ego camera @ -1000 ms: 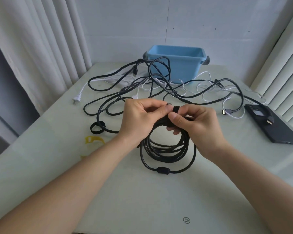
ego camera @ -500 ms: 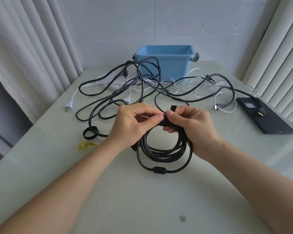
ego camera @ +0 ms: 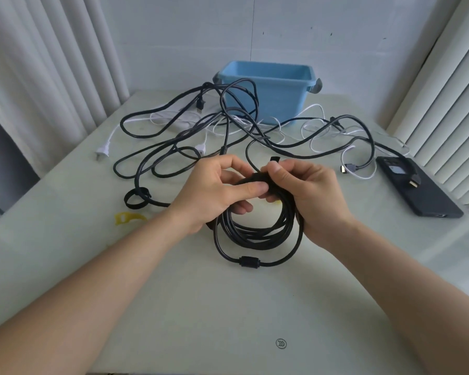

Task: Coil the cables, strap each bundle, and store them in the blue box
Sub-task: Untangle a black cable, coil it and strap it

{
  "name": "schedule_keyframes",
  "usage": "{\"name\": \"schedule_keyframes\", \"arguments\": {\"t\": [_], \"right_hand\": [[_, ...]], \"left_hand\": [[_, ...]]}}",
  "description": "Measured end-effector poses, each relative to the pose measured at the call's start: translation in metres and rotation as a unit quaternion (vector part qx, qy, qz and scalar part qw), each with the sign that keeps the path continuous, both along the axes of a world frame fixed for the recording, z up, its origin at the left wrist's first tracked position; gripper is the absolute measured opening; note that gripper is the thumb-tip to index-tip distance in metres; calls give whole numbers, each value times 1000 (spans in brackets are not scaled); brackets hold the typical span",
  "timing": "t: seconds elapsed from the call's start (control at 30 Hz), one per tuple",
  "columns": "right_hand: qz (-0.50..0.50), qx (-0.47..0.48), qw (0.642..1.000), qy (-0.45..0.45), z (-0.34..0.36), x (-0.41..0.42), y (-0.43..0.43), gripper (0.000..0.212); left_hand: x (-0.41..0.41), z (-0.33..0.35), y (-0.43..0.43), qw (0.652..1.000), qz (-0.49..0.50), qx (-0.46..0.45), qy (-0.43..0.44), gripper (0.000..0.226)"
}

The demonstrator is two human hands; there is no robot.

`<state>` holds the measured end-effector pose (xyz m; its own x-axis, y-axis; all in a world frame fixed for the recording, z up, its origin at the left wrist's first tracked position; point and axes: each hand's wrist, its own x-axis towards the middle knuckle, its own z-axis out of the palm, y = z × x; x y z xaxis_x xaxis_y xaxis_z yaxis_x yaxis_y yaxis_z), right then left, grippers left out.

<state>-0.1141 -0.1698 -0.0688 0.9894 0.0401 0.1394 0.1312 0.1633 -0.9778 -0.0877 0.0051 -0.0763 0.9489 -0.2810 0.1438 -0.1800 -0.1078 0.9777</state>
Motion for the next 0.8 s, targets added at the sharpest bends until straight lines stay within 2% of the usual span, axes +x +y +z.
{"name": "schedule_keyframes", "arguments": {"t": [0.13,0.23,0.37,0.47,0.53,0.67,0.8], "right_hand": [[50,-30,998,4,4,3,-10,20],[89,-14,996,25,9,3,-12,19],[112,17,992,63,10,3,-15,15],[113,45,990,76,10,5,-16,20],[108,50,991,58,9,7,-17,25],[103,26,994,11,6,8,-16,16],[89,-55,994,-12,3,10,-18,29]], "left_hand": [[1,2,4,992,-15,40,-121,25],[1,-2,6,975,-9,67,-214,28],[4,-4,7,916,15,127,-381,34],[4,-3,7,874,32,145,-463,29],[5,-4,8,863,40,146,-482,27],[4,-5,7,862,50,148,-482,27],[2,-7,5,908,55,124,-397,32]]}}
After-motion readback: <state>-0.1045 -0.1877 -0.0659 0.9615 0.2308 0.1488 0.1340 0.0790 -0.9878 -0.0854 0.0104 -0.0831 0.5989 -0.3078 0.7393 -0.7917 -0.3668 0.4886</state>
